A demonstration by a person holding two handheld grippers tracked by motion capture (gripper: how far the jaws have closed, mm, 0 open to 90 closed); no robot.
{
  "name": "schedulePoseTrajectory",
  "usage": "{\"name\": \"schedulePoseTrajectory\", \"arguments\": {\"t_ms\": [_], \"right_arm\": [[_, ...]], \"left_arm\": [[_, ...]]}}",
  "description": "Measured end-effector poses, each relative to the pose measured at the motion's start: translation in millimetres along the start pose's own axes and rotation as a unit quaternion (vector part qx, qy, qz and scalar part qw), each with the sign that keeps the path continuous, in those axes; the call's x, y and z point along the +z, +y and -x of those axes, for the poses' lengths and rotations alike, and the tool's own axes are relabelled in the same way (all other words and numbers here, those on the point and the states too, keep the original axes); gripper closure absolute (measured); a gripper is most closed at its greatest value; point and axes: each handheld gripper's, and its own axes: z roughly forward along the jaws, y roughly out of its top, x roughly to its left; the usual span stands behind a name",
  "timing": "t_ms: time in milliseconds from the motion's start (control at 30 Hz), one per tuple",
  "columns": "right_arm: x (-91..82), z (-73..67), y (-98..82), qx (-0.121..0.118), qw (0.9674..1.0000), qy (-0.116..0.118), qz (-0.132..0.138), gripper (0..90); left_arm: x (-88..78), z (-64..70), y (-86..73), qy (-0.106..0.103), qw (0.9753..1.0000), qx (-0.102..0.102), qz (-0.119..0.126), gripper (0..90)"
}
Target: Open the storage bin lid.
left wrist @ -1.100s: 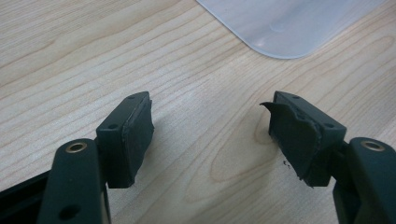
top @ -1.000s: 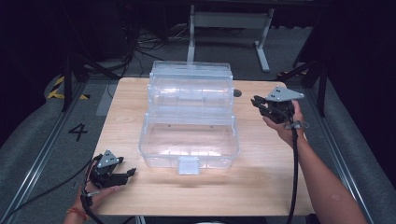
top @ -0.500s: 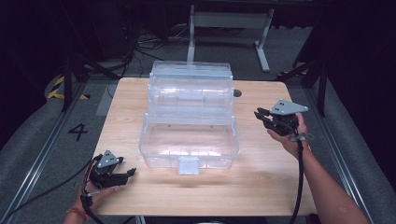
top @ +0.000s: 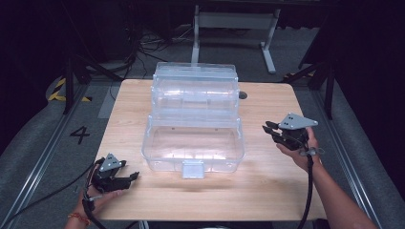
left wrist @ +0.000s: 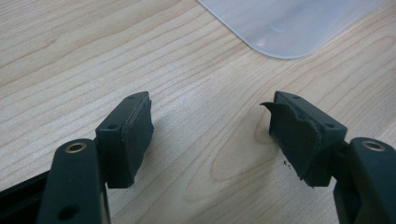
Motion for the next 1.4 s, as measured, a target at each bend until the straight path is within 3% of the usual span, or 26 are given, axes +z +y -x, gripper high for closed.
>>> {"name": "schedulePoseTrajectory", "arguments": {"t_ms": [400, 733, 1167, 1400], "right_arm": [[-4.5, -6.1, -17.7, -0.005, 0.9999, 0.003, -0.011, 75.4], [-9.9, -5.9, -32.8, 0.006, 0.9998, 0.007, -0.020, 70.5], [-17.0, -4.0, -58.6, 0.024, 0.9988, 0.016, -0.040, 52.7], [-18.9, -5.0, -70.7, 0.026, 0.9983, 0.008, -0.051, 48.0]], "left_arm": [[-0.1, 0.0, 0.0, 0.000, 1.0000, 0.000, 0.000, 30.6], [0.0, -0.5, 0.0, 0.001, 1.0000, 0.001, 0.001, 30.6], [0.2, -0.3, 0.0, 0.000, 1.0000, -0.002, 0.001, 30.5], [0.2, -0.6, 0.1, 0.001, 1.0000, 0.000, 0.001, 30.4]]}}
